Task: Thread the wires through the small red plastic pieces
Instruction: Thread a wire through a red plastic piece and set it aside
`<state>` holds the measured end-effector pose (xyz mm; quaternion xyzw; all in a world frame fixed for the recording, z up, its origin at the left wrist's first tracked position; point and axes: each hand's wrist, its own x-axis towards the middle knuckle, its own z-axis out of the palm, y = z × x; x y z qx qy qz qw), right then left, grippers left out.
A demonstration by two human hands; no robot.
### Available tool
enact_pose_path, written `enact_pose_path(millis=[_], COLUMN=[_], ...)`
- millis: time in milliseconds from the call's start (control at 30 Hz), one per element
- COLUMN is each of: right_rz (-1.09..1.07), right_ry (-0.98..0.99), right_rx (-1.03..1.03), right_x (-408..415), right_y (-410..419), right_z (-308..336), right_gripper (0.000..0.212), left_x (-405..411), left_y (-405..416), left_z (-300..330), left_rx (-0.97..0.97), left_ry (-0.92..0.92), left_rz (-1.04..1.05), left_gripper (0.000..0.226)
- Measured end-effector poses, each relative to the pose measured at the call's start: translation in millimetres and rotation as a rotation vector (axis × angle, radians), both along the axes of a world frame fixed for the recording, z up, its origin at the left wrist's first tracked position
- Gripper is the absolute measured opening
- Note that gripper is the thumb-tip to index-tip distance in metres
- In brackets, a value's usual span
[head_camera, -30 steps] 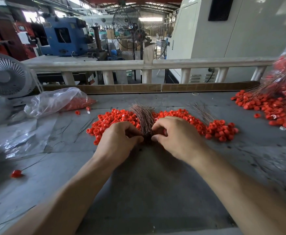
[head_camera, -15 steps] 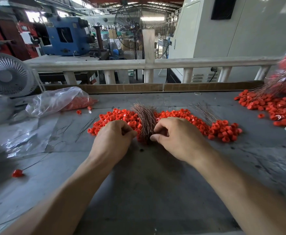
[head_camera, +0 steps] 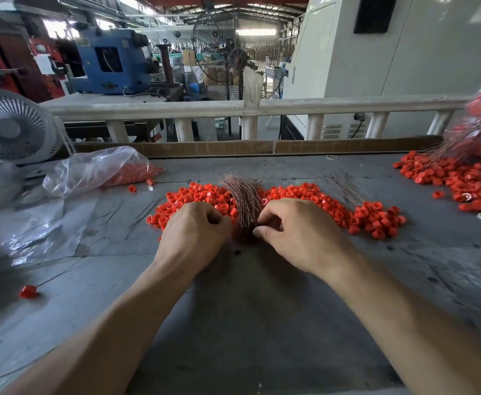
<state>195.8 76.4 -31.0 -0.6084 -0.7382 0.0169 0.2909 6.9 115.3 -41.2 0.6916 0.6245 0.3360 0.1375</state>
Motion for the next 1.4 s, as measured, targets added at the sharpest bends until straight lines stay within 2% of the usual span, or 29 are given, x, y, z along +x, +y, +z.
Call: enact_pose_path(millis=[133,300,467,633,733,800,867,933,1033,1133,1200,1400], right_rz=[0.018,0.136,0.236,0.308,0.258,0.209,0.185,0.166,0.142,0.087,0.053,-0.007], right_ry=[0.069,0.141,0.242,0.269,0.361,0.494,0.695,0.857,1.014,1.107,1.168,1.391], right_rx=[0.076,0.232,0.296,0.219,0.236,0.244,0.267,0.339,0.367,0.330,0.306,0.147], right_x=[0,-6,-10,-7,-5,-3,-1,1,3,5,6,4], right_y=[0,-1,-1,-2,-3,-4,-4,-6,-8,-8,-7,-3], right_z=[4,11,14,18,15,15,17,21,26,25,25,26], right_gripper=[0.012,0.031,0.010,0.008,0.005,0.004,0.009,0.014,0.015,0.013,0.012,0.012], left_x=[-2,6,8,7,4,-2,-14,-25,-31,-26,-22,-12], left_y=[-12,-28,-30,-27,-26,-22,-13,-1,9,8,6,0], left_z=[12,20,19,20,23,24,24,22,17,13,12,11], left_rx=[0.138,0.293,0.382,0.388,0.326,0.296,0.254,0.092,-0.180,-0.229,-0.233,-0.287], left_ry=[-0.011,0.021,-0.059,-0.198,-0.243,-0.221,-0.087,0.060,0.141,0.053,-0.055,-0.251], left_rz=[0.026,-0.082,-0.241,-0.293,-0.331,-0.229,-0.044,0.074,0.111,0.088,0.051,0.005], left_gripper=[0.023,0.023,0.023,0.023,0.040,0.053,0.041,0.023,0.024,0.015,0.020,0.073])
